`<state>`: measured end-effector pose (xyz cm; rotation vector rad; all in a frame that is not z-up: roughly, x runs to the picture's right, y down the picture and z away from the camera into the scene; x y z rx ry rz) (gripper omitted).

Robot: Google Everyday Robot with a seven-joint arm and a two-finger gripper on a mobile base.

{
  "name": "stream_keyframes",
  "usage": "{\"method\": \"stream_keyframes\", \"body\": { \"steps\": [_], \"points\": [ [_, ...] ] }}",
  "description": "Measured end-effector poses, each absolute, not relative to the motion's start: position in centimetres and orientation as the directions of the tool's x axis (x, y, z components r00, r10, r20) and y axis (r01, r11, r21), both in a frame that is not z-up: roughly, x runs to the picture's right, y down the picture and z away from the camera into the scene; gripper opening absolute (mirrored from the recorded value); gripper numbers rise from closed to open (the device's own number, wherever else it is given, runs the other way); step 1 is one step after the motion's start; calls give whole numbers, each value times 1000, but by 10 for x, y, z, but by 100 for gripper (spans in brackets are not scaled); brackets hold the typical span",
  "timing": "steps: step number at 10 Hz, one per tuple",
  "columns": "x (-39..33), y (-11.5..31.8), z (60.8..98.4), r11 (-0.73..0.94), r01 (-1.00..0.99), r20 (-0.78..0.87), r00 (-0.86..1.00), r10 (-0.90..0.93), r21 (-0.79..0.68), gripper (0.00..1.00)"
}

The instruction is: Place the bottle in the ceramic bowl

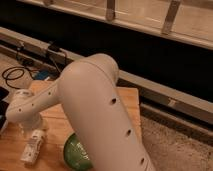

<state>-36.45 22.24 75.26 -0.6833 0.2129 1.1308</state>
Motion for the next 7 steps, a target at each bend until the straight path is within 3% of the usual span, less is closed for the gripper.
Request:
{"method": "stream_keyframes", "body": {
  "steps": [5, 7],
  "points": [
    [-365, 245, 779, 200, -888, -536, 415, 735, -414, 64],
    [-366, 248, 780, 211, -885, -533, 424, 732, -414, 48]
  ]
}}
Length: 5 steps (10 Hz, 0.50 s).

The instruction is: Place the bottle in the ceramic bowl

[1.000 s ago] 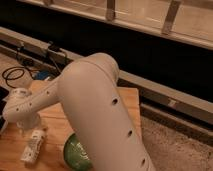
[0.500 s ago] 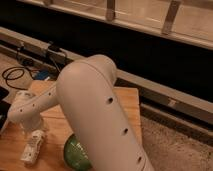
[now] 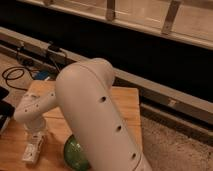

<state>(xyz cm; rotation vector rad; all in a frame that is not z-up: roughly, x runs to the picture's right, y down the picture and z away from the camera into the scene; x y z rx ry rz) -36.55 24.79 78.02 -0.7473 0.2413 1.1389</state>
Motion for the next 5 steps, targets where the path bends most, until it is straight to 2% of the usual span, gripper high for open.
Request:
{"method": "stream_keyframes", "body": {
  "steps": [2, 5],
  "points": [
    [-362, 237, 769, 230, -890, -514, 421, 747, -394, 26],
    [-346, 205, 754, 254, -900, -482, 409, 775, -355, 2]
  ]
}}
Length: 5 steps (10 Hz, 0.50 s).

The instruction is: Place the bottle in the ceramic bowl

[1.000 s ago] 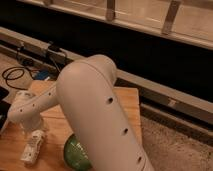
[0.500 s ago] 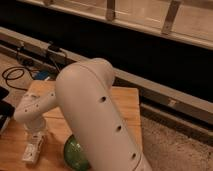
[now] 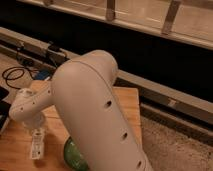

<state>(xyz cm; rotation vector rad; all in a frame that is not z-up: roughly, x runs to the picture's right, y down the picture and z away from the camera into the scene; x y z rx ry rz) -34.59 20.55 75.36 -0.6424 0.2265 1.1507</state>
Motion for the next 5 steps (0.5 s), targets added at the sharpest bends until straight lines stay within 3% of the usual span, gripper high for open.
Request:
{"method": "stream_keyframes", "body": {
  "steps": [5],
  "points": [
    [-300, 155, 744, 233, -925, -447, 352, 822, -300, 0]
  ]
}}
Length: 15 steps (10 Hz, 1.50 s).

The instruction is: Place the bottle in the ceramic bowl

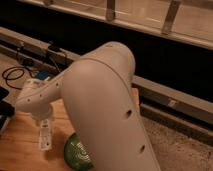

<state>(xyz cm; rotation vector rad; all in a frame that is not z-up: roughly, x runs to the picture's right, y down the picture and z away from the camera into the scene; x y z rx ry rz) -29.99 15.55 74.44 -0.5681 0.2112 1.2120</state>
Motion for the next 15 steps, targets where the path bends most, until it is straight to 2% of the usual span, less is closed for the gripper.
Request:
{"method": "stream_keyframes", "body": {
  "steps": [3, 8, 12, 15],
  "points": [
    [-264, 133, 739, 211, -939, -423, 313, 850, -272, 0],
    [-267, 135, 738, 208, -941, -431, 309, 848, -265, 0],
    [-218, 110, 729, 159, -975, -436, 213, 874, -157, 0],
    [-213, 109, 725, 154, -977, -436, 203, 877, -144, 0]
  ]
}}
